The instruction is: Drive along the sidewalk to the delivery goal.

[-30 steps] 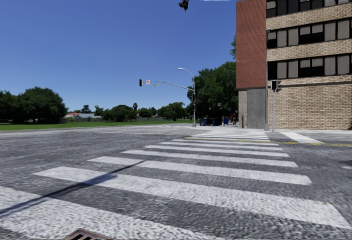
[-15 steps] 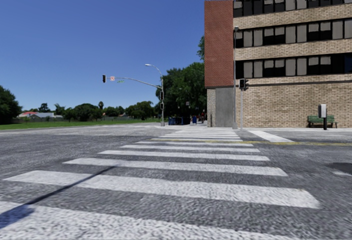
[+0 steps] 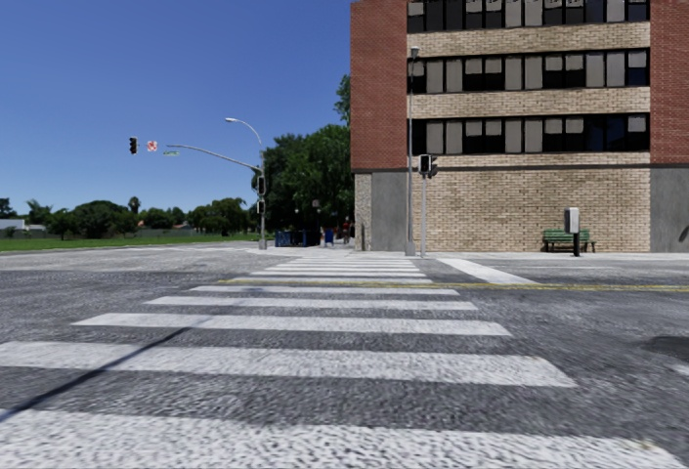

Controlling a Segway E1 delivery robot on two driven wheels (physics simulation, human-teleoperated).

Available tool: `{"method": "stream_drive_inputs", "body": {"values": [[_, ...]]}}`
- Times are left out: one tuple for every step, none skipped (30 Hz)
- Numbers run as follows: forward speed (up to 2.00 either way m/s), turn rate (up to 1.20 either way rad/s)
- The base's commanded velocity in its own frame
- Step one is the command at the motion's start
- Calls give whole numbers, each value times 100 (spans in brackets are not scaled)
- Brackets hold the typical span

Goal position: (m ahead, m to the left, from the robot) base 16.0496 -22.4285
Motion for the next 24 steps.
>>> {"method": "stream_drive_inputs", "body": {"values": [[177,-51],[177,-46],[177,-35],[177,-17],[177,-17],[177,-6],[177,0],[177,0],[177,0],[177,0],[177,0],[177,0],[177,0],[177,0],[177,0],[177,0],[177,0],[177,0],[177,0],[200,0],[200,0],[200,0],[200,0],[200,0]]}}
